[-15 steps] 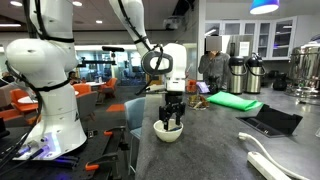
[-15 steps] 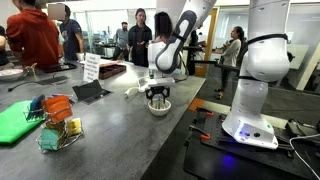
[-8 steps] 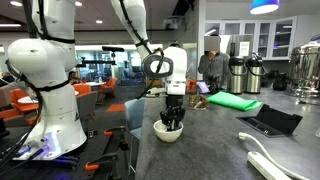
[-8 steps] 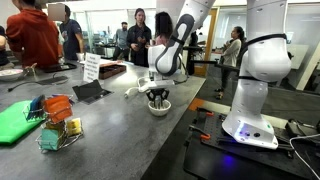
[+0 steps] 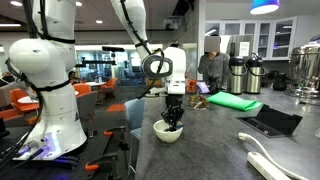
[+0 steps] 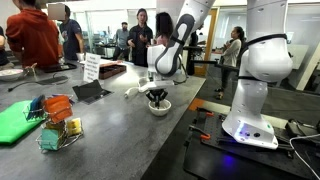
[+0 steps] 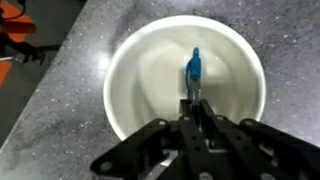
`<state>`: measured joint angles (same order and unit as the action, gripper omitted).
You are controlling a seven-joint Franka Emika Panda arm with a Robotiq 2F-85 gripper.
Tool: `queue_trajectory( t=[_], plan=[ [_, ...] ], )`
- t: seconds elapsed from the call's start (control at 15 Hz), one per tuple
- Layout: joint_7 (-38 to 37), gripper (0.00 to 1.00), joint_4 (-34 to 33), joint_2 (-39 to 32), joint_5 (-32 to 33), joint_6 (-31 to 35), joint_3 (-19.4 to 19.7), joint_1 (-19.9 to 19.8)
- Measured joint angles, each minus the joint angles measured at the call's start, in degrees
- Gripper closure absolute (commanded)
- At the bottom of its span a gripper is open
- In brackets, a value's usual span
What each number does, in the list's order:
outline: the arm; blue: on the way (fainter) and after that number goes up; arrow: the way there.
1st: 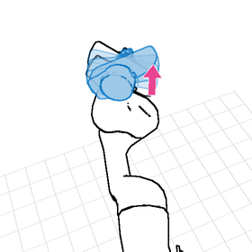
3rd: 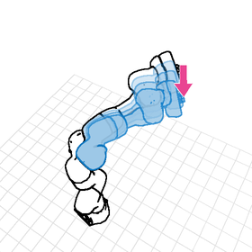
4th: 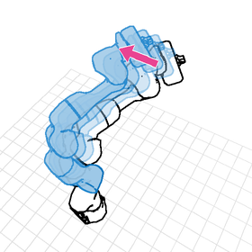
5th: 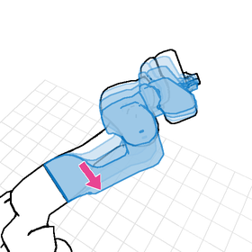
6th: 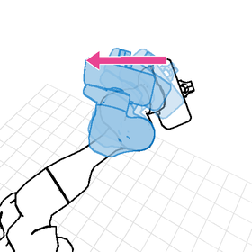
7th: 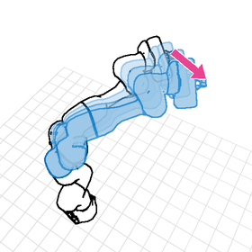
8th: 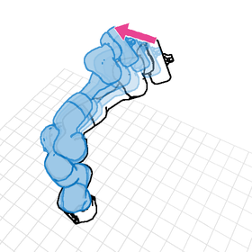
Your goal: Place the pen on counter
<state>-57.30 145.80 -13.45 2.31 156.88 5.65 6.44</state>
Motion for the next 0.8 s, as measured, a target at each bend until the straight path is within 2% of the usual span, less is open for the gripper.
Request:
queue_trajectory(
  t=[0.2,0.47,0.8],
  plan=[
    [1.69,0.97,0.66,2.9,0.93,-0.86,0.0,0.39],
    [2.29,0.97,1.22,9.06,7.92,-7.91,0.0,0.24],
    [15.85,0.97,3.32,17.17,8.27,-16.11,-0.4,-3.76]
  ],
)
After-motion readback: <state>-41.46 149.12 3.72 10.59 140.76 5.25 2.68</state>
